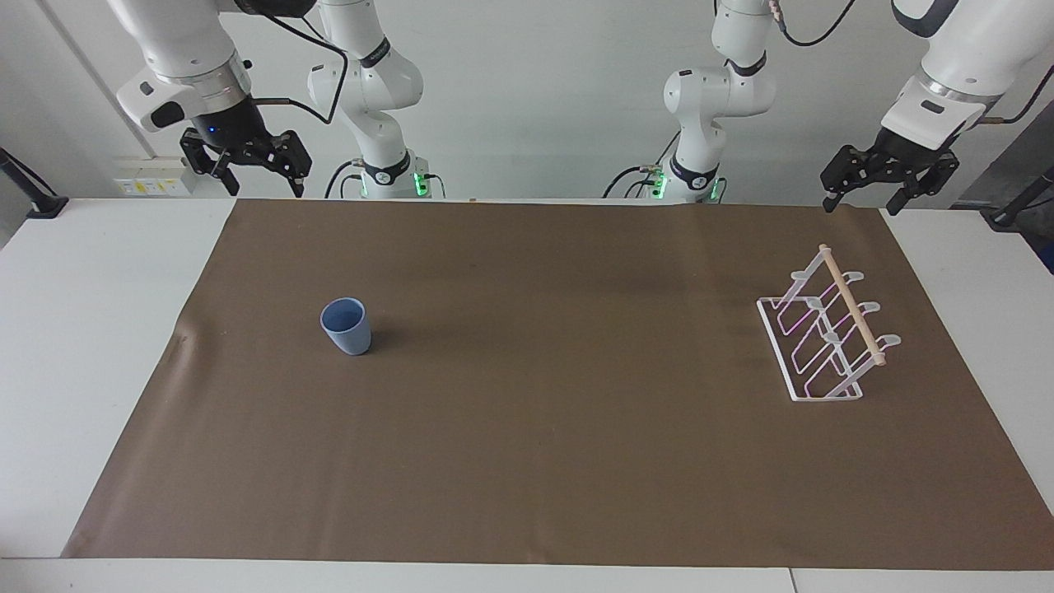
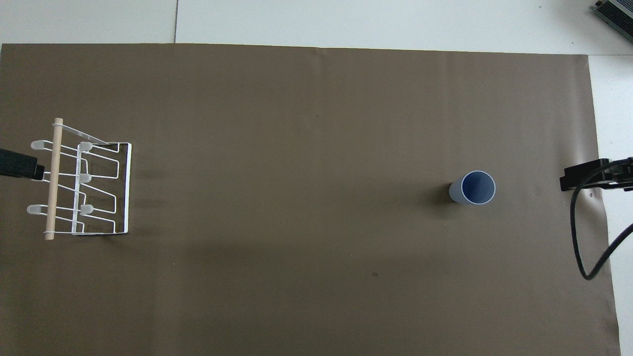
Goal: Hang cup on cup holder
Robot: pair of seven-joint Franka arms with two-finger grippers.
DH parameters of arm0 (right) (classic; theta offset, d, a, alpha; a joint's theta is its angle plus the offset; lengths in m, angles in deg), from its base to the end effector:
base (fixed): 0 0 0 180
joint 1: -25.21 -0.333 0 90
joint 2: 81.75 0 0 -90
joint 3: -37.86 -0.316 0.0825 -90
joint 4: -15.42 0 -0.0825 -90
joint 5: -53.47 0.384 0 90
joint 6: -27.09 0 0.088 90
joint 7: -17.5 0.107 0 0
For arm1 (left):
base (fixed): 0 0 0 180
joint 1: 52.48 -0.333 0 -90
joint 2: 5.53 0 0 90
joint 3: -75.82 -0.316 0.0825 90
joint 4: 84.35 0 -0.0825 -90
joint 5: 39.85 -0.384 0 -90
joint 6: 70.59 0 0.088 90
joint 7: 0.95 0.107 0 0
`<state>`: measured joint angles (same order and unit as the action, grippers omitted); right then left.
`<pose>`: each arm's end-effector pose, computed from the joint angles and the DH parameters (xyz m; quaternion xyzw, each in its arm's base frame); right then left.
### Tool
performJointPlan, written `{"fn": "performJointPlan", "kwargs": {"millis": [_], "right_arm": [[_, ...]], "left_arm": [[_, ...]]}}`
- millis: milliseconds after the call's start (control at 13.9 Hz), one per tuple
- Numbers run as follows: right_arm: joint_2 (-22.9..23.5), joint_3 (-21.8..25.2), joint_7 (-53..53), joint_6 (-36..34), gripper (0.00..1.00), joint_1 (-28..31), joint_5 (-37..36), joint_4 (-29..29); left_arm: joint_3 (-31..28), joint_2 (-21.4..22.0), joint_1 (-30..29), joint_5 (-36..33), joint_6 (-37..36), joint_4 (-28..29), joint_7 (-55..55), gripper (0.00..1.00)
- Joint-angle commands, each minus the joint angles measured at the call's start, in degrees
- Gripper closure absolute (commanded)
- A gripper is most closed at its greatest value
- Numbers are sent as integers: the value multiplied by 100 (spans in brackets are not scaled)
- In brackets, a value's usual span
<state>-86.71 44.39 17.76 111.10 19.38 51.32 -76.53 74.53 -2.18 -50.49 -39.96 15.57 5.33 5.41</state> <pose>0.5164 -0.0135 0.6458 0.9995 -0.0095 -0.0263 0.0137 0.5295 -0.0059 0.6529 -0.9981 0.0615 0.0015 0.0002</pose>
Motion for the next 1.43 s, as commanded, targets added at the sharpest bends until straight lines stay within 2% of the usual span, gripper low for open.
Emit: {"fn": "performJointPlan", "kwargs": {"millis": [0, 358, 645, 860, 1147, 1362], "right_arm": [[-304, -20, -87, 343, 0, 38, -22, -508], [-401, 6, -131, 905, 0, 47, -14, -991], [-340, 15, -306, 1932, 0, 56, 21, -1747], [-296, 23, -789, 2741, 0, 152, 346, -2265], [379, 23, -1123, 3375, 0, 187, 653, -2310], [846, 23, -1851, 3762, 0, 346, 918, -2433]], "left_arm": [[-38, 157, 82, 29, 146, 226, 58, 0], [-29, 157, 91, 29, 172, 226, 797, 0], [-29, 157, 91, 29, 182, 226, 736, 0], [-29, 166, 73, 29, 102, 235, 736, 0], [-38, 166, 73, 29, 120, 235, 736, 0], [-38, 166, 82, 29, 120, 235, 736, 0]]}}
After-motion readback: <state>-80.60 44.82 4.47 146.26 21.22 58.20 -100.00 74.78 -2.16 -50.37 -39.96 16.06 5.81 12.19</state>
